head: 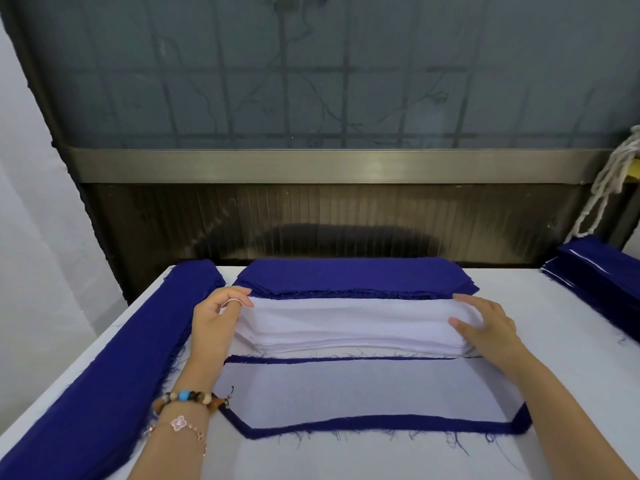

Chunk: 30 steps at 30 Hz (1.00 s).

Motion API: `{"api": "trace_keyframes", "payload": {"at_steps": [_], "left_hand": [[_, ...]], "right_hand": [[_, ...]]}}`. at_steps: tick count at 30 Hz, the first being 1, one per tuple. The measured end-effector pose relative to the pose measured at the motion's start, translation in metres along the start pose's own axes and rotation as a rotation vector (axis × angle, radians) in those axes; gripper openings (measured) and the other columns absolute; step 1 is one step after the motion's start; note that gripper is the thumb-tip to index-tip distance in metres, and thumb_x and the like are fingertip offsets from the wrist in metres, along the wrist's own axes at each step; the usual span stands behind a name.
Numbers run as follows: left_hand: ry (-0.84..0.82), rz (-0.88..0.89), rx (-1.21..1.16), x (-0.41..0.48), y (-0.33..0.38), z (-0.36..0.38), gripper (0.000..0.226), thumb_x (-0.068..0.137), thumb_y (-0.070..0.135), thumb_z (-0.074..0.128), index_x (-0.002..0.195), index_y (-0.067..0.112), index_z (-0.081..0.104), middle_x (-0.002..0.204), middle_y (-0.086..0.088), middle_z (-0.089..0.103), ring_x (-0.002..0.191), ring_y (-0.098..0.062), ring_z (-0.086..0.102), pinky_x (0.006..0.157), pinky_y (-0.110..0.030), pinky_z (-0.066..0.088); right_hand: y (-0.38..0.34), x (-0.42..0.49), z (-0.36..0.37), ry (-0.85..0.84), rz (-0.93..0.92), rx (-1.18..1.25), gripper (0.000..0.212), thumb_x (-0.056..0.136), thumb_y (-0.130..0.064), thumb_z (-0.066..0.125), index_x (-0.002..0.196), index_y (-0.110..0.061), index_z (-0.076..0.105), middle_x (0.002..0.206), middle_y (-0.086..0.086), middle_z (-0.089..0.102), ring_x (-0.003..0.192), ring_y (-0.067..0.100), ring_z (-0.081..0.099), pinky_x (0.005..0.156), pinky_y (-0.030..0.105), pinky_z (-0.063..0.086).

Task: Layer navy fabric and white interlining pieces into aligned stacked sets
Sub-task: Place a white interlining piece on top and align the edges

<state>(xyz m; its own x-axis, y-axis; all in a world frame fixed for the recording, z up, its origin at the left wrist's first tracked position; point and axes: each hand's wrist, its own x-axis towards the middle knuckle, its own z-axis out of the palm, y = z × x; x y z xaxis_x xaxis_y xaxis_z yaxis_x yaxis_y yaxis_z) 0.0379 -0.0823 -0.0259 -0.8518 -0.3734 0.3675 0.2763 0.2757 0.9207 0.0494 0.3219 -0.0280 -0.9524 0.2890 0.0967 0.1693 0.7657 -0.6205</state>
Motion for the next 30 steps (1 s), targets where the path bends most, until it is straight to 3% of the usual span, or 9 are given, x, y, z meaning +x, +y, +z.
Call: {"api": "trace_keyframes", "payload": {"at_steps": [3,6,9,12,15,18,22,26,30], "left_hand": [[-0.007,0.048,-0.065,0.000,-0.001,-0.002,0.038,0.089,-0.009,0.043,0.069,0.012,0.067,0.094,0.011,0.070,0.097,-0.001,0.061,0.092,-0.027,0.044],[-0.004,0.038,-0.079,-0.001,-0.003,-0.001,0.035,0.091,-0.006,0.044,0.072,0.012,0.068,0.095,0.015,0.070,0.096,0.003,0.060,0.090,-0.028,0.044],[0.011,-0.001,-0.040,0.000,-0.005,-0.002,0.033,0.091,-0.003,0.049,0.074,0.016,0.071,0.089,0.020,0.069,0.090,0.010,0.059,0.085,-0.024,0.043],[0.023,-0.044,-0.005,0.001,-0.007,-0.003,0.030,0.092,0.002,0.052,0.082,0.021,0.073,0.087,0.019,0.067,0.089,0.003,0.059,0.075,-0.021,0.043],[0.019,-0.127,0.004,-0.001,-0.008,-0.003,0.026,0.093,0.007,0.054,0.089,0.024,0.074,0.096,0.014,0.066,0.086,-0.010,0.061,0.068,-0.019,0.045],[-0.031,-0.157,0.030,-0.004,-0.007,-0.003,0.018,0.095,0.015,0.057,0.099,0.021,0.073,0.099,0.009,0.067,0.088,-0.013,0.062,0.069,-0.020,0.046],[-0.042,-0.133,0.083,-0.007,-0.004,-0.003,0.019,0.095,0.029,0.058,0.099,0.014,0.069,0.087,-0.006,0.068,0.078,-0.017,0.062,0.066,-0.024,0.047],[0.005,-0.130,0.105,-0.007,0.001,-0.004,0.025,0.097,0.030,0.054,0.096,0.009,0.066,0.088,-0.009,0.067,0.082,-0.022,0.064,0.076,-0.041,0.053],[0.049,-0.146,0.095,-0.007,0.003,-0.007,0.021,0.096,0.027,0.056,0.096,0.009,0.067,0.086,-0.008,0.068,0.080,-0.021,0.066,0.077,-0.040,0.055]], "right_hand": [[0.003,-0.001,-0.003,-0.063,-0.054,0.049,0.024,0.093,-0.026,0.061,0.115,-0.030,0.055,0.141,0.004,0.042,0.130,0.023,0.036,0.112,0.043,0.028],[0.002,0.001,-0.005,-0.059,-0.054,-0.026,0.015,0.092,-0.028,0.062,0.105,-0.021,0.057,0.134,0.005,0.049,0.122,0.023,0.043,0.109,0.041,0.033],[0.001,0.001,-0.006,0.055,-0.054,-0.125,0.011,0.088,-0.033,0.066,0.091,-0.025,0.059,0.140,0.002,0.047,0.131,0.024,0.037,0.110,0.042,0.028],[0.000,-0.003,-0.007,0.173,-0.116,0.031,0.010,0.088,-0.026,0.067,0.083,-0.022,0.059,0.136,0.002,0.051,0.129,0.022,0.038,0.105,0.039,0.030],[-0.002,-0.010,-0.007,0.150,-0.113,0.365,0.010,0.092,-0.016,0.060,0.085,-0.017,0.054,0.117,0.002,0.062,0.100,0.016,0.054,0.080,0.026,0.042],[-0.004,-0.014,-0.009,0.162,-0.075,0.482,0.007,0.093,-0.020,0.059,0.096,-0.017,0.054,0.112,0.000,0.059,0.098,0.017,0.056,0.066,0.020,0.044],[-0.008,-0.018,-0.013,0.144,-0.113,0.503,0.025,0.090,-0.024,0.064,0.113,-0.025,0.053,0.114,-0.010,0.052,0.097,0.010,0.054,0.068,0.018,0.045],[-0.007,-0.018,-0.015,0.122,-0.189,0.525,0.031,0.091,-0.017,0.064,0.110,-0.040,0.054,0.108,-0.013,0.056,0.097,0.010,0.055,0.075,0.020,0.045],[-0.006,-0.013,-0.017,0.151,-0.144,0.598,0.035,0.094,-0.016,0.059,0.111,-0.046,0.053,0.118,-0.017,0.051,0.103,0.011,0.052,0.079,0.024,0.050]]}}
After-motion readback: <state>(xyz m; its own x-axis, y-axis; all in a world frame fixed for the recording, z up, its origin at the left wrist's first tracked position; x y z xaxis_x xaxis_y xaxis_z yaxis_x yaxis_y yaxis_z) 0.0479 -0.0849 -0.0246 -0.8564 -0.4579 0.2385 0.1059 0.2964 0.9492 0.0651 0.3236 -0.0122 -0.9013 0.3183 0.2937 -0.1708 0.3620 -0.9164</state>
